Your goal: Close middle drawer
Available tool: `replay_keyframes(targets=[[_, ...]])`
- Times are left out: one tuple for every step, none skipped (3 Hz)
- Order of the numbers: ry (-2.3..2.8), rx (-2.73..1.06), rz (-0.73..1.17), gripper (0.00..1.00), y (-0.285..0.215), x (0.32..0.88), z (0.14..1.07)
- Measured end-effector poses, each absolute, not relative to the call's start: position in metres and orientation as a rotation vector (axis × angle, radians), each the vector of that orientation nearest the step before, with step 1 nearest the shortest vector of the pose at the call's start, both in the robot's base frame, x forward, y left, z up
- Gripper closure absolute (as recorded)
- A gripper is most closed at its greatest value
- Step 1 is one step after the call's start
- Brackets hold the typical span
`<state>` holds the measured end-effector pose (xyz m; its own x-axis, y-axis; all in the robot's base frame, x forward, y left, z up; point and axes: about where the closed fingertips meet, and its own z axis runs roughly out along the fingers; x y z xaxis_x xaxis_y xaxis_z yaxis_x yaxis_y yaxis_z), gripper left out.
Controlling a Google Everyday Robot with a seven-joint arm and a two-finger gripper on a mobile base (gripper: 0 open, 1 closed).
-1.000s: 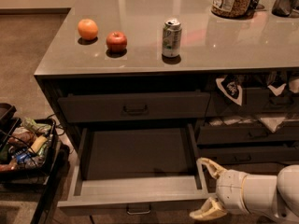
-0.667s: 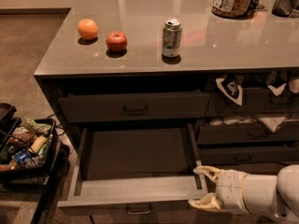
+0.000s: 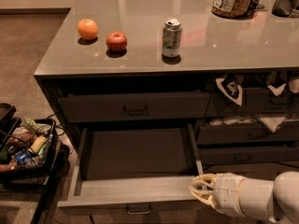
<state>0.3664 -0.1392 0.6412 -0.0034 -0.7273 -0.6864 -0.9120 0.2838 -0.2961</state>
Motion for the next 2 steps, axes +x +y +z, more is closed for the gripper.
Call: replay_keyframes(targets=[[1.719, -1.456, 0.270, 1.00, -0.125, 0.375, 0.614], [1.671, -1.417, 0.232, 1.00, -0.113, 0.390, 0.589]])
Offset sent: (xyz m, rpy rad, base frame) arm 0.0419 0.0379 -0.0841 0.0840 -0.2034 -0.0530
